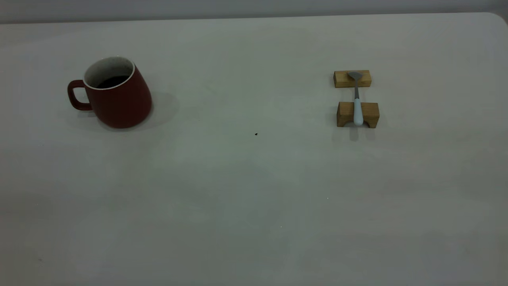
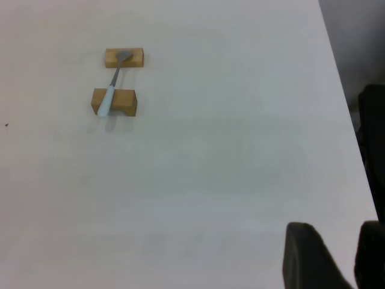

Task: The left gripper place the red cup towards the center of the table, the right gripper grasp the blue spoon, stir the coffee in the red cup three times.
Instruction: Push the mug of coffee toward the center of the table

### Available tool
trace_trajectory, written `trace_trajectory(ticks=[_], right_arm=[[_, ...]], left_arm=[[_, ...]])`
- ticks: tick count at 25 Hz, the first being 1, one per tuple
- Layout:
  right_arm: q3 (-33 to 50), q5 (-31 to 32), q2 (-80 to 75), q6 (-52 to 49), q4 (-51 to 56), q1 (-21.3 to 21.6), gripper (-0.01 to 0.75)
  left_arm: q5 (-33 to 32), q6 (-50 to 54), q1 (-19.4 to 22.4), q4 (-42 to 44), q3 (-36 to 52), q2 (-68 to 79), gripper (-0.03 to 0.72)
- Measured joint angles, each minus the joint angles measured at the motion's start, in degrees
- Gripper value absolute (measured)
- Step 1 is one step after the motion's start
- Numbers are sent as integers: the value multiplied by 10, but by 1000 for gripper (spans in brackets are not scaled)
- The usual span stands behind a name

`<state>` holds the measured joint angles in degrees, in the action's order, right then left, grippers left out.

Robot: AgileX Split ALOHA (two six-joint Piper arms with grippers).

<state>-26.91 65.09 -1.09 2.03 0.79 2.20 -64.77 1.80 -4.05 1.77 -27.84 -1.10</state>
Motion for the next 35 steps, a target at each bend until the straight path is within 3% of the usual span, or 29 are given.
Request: trace_trajectory(ticks=[7, 14, 18, 22, 30, 35], right_arm=[[0, 0, 0, 0, 0, 0, 237], [0, 0, 0, 0, 0, 0, 237], [0, 0, 0, 0, 0, 0, 237], [0, 0, 0, 0, 0, 0, 237], [0, 0, 0, 0, 0, 0, 237], [0, 0, 0, 0, 0, 0, 237]], left_arm=[[4, 13, 0, 3, -3, 52, 247], [82, 14, 0, 39, -79, 327, 247], [118, -36, 0, 45, -148, 497, 275], [154, -129, 0, 45, -218, 647, 355], [173, -289, 0, 45, -390, 937, 659], [169, -444, 0, 45, -498, 1090, 675]])
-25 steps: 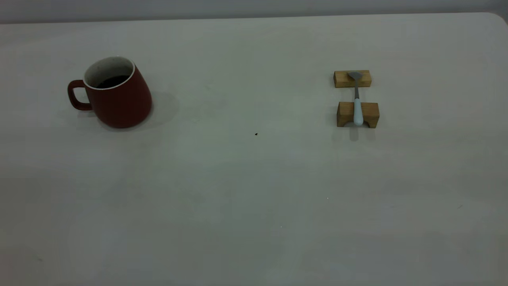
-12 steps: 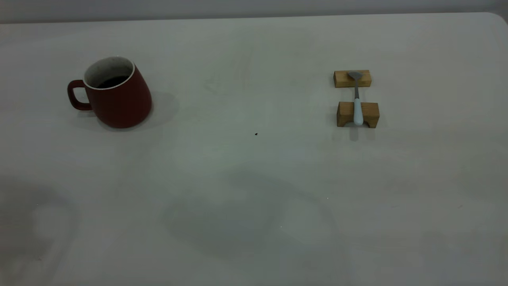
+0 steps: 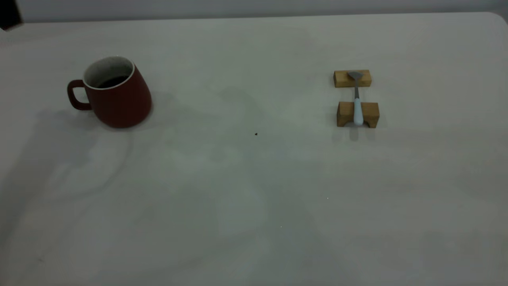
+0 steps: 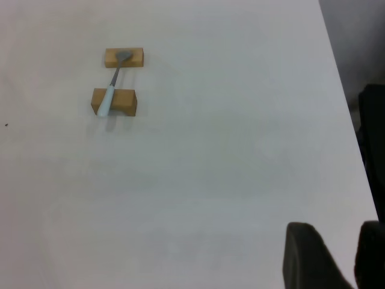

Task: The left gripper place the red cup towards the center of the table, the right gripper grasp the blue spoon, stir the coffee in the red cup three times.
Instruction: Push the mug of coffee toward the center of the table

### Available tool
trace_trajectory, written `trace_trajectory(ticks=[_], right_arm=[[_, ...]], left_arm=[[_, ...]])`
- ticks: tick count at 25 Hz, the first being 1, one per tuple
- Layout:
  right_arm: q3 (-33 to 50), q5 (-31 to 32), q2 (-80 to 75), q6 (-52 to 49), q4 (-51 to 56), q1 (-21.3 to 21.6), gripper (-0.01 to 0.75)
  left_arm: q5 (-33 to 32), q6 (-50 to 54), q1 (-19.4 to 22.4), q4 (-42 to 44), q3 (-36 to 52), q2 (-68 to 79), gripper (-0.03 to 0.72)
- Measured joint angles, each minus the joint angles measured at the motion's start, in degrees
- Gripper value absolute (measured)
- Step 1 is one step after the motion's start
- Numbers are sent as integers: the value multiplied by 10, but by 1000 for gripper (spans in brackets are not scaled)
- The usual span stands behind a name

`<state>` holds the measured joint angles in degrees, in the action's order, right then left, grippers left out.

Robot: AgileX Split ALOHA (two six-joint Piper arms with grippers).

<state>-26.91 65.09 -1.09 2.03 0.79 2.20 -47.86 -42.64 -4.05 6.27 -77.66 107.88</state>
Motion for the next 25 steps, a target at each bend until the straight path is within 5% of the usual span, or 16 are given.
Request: trace_trajectory(ticks=[10, 25], right_arm=[[0, 0, 0, 0, 0, 0, 237], [0, 0, 0, 0, 0, 0, 237]], left_arm=[[-43, -179, 0, 16, -117, 173, 652], [75, -259, 0, 45, -119, 261, 589]])
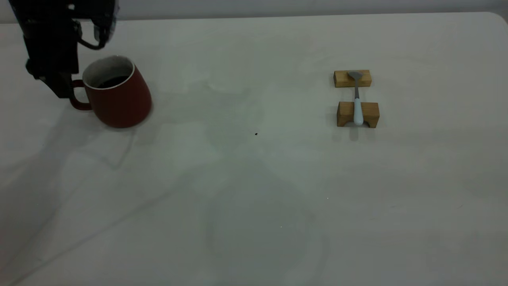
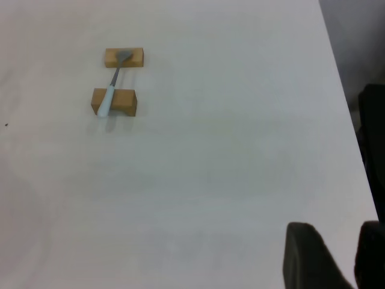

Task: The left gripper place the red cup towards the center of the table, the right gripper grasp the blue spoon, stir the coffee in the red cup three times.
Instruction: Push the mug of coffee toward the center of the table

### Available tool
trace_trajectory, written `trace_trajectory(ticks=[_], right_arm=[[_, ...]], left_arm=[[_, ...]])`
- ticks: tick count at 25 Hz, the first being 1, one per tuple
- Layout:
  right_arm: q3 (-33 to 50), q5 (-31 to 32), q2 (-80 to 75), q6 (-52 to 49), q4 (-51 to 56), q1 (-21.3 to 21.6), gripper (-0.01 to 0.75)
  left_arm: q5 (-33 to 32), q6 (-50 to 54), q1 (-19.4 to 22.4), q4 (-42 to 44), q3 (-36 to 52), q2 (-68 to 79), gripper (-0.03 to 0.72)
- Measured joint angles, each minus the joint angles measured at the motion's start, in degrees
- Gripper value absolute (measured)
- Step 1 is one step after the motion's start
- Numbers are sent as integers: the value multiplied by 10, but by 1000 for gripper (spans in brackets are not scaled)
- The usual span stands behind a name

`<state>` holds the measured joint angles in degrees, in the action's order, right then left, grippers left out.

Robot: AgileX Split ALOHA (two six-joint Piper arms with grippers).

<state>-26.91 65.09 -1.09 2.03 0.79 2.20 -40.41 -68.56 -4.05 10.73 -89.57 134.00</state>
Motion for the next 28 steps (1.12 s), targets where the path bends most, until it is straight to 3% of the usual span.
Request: trace_trajectory(ticks=[9, 17, 28], right_arm=[[0, 0, 0, 0, 0, 0, 237], [0, 0, 0, 0, 0, 0, 237], [0, 0, 0, 0, 0, 0, 237]], left_arm=[[33, -28, 0, 0, 0, 31, 453], [39, -28, -6, 6, -1, 34, 215], [25, 30, -92, 6, -2, 34, 209]])
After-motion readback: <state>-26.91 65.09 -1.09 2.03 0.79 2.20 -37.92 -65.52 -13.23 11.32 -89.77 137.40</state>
